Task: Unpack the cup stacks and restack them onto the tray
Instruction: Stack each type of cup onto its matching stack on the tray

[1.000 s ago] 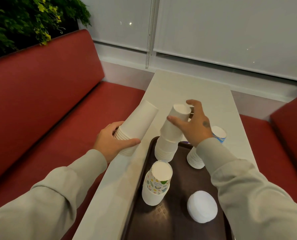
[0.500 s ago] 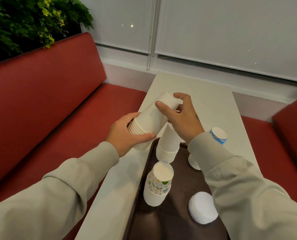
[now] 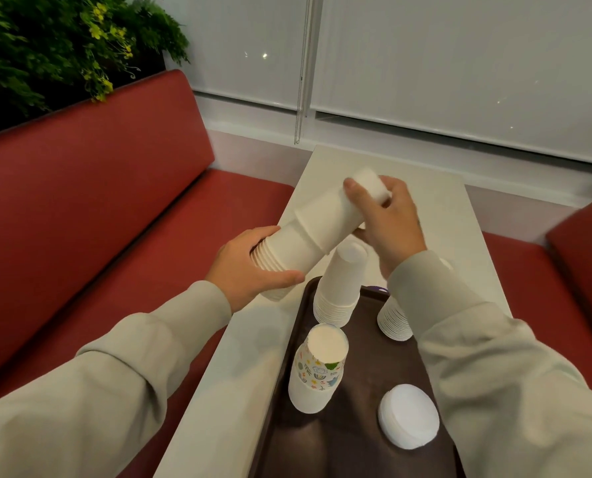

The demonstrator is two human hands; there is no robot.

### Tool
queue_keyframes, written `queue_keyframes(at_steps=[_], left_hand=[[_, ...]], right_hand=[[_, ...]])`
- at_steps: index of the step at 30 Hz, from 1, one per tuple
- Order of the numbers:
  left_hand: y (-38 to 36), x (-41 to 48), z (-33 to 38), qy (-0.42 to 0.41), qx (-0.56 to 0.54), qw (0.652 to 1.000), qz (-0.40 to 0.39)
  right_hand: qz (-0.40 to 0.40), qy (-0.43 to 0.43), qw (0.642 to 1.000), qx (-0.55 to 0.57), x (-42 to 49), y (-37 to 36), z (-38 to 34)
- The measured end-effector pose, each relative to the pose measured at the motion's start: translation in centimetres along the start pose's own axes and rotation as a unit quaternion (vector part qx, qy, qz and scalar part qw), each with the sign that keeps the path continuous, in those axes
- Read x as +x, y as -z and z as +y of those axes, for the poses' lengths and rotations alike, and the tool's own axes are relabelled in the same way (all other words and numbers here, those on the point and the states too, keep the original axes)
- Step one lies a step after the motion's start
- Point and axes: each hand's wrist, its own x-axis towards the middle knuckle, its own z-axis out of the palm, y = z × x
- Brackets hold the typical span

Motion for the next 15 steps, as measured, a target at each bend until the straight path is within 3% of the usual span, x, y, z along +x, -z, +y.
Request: queue_keyframes(at_steps=[2, 6, 9, 15], left_hand=[[0.4, -0.4, -0.9, 0.019, -0.008, 1.000, 0.011], [1.4, -0.6, -2.7, 0.065, -0.061, 0.995, 0.052], [1.7, -0.3, -2.9, 0.072, -0.076, 0.992, 0.069], [1.5, 0.5, -2.4, 0.069, -0.092, 0.990, 0.077]], right_hand=[[0.030, 0.013, 0.999, 0.025, 0.8, 1.2, -0.9], [0.050, 0.068, 0.993, -0.077, 1.2, 2.9, -1.4], [0.035, 0.098, 0.981, -0.164, 0.9, 3.3, -1.2], [-0.018, 0.066, 0.966, -0.249, -0.5, 2.2, 2.0]])
